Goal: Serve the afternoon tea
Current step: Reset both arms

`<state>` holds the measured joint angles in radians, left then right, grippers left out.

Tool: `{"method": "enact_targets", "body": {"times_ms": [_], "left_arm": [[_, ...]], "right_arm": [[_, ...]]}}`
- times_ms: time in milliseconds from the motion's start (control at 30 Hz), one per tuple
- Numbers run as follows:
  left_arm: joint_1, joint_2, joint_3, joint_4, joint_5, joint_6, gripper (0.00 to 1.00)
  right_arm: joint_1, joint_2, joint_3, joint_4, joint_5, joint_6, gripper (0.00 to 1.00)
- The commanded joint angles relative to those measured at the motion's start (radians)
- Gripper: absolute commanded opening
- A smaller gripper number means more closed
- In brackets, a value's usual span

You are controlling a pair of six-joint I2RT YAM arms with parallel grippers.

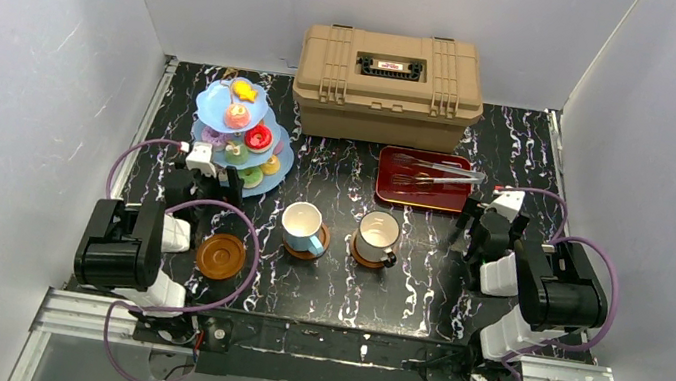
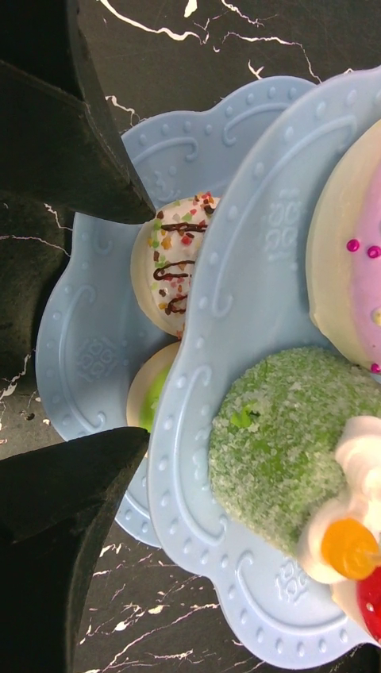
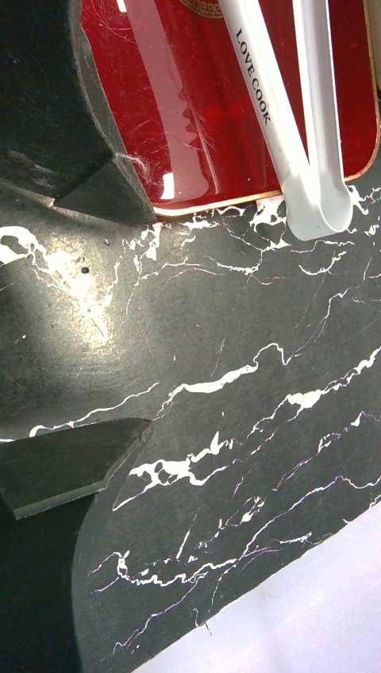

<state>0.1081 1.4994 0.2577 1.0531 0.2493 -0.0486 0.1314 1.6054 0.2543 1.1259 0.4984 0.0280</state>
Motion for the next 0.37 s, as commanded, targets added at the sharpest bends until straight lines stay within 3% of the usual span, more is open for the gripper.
{"method": "enact_targets", "body": {"times_ms": [0,333], "left_arm": [[-0.019,-0.006,0.035,-0.015,-0.034,0.017,0.98],[-0.044,-0.013,0.042,-0.041,-0.077,0.03,0.98]], "right_arm": [[0.004,-0.004,0.005,0.06,0.026,-0.01,0.98],[0.004,-0.003,0.006,0.061,0.025,-0.011,0.98]]}}
